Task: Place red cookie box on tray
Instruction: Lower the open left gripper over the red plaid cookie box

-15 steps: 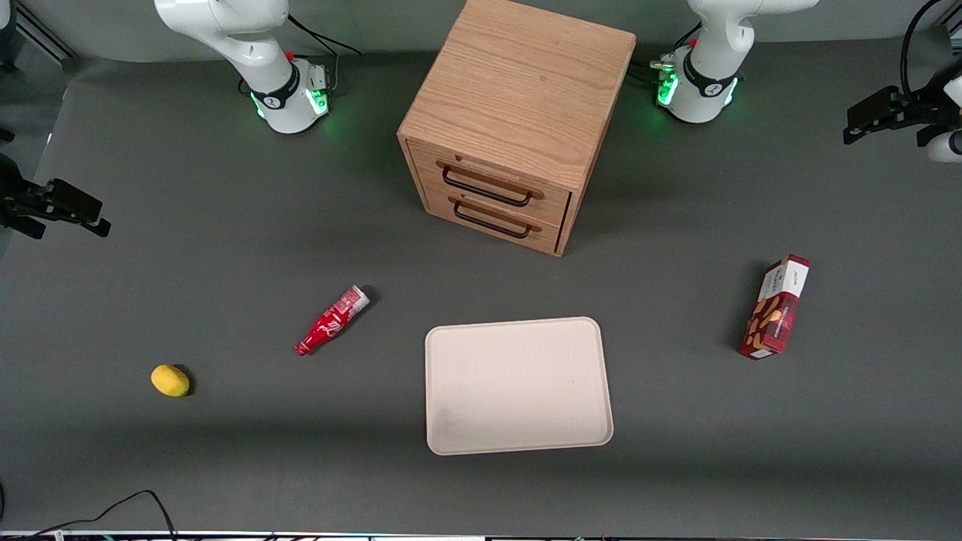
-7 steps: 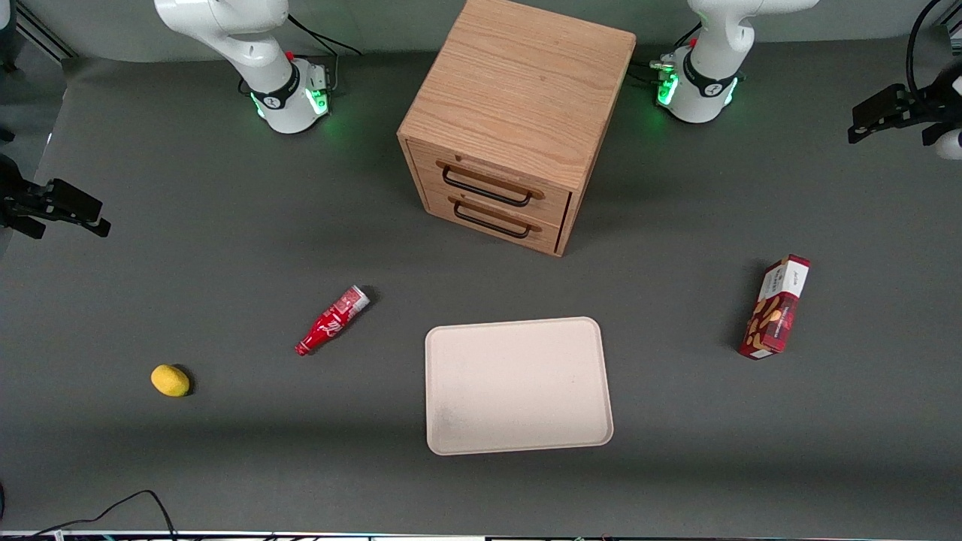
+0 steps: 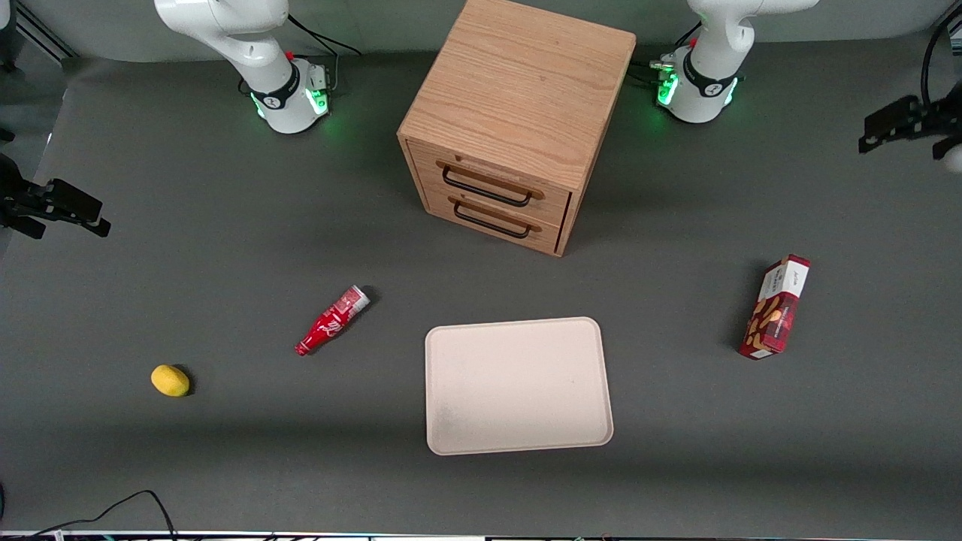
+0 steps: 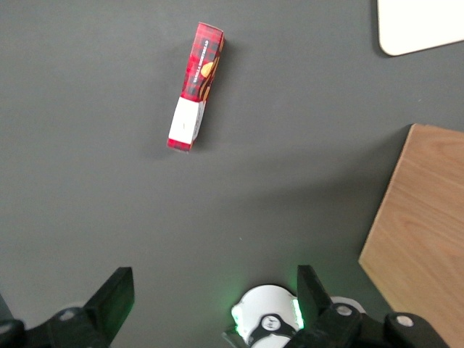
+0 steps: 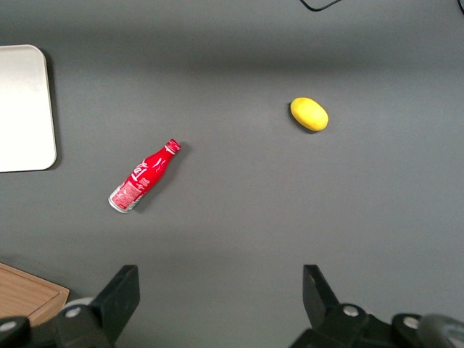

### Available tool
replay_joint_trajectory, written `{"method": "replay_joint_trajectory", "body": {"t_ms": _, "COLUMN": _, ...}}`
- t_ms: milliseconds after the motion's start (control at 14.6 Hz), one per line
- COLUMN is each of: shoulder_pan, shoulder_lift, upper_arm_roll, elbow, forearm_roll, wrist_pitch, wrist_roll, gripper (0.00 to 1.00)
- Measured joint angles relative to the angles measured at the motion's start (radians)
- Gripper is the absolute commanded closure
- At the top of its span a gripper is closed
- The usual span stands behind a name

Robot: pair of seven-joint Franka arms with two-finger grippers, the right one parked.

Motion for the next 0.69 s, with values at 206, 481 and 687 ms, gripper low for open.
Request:
{"method": "replay_joint_trajectory", "body": {"t_ms": 206, "shoulder_pan": 0.006, "shoulder_lift": 0.099, "upper_arm_roll": 0.05, "elbow": -0.059, "forearm_roll": 0.001, "wrist_pitch": 0.134, "wrist_roll": 0.157, "gripper": 0.0}}
{"method": "replay_joint_trajectory", "body": {"t_ms": 481, "shoulder_pan": 0.014, "shoulder_lift": 0.147, "upper_arm_roll": 0.092, "elbow": -0.301, "forearm_roll": -0.009, "wrist_pitch": 0.476, "wrist_roll": 0.256, "gripper": 0.0}}
{"method": "replay_joint_trajectory", "body": {"t_ms": 687, "shoulder_pan": 0.011, "shoulder_lift": 0.187, "upper_arm_roll": 0.083, "elbow": -0.443, "forearm_roll": -0.021, "wrist_pitch": 0.683, "wrist_roll": 0.279, "gripper": 0.0}}
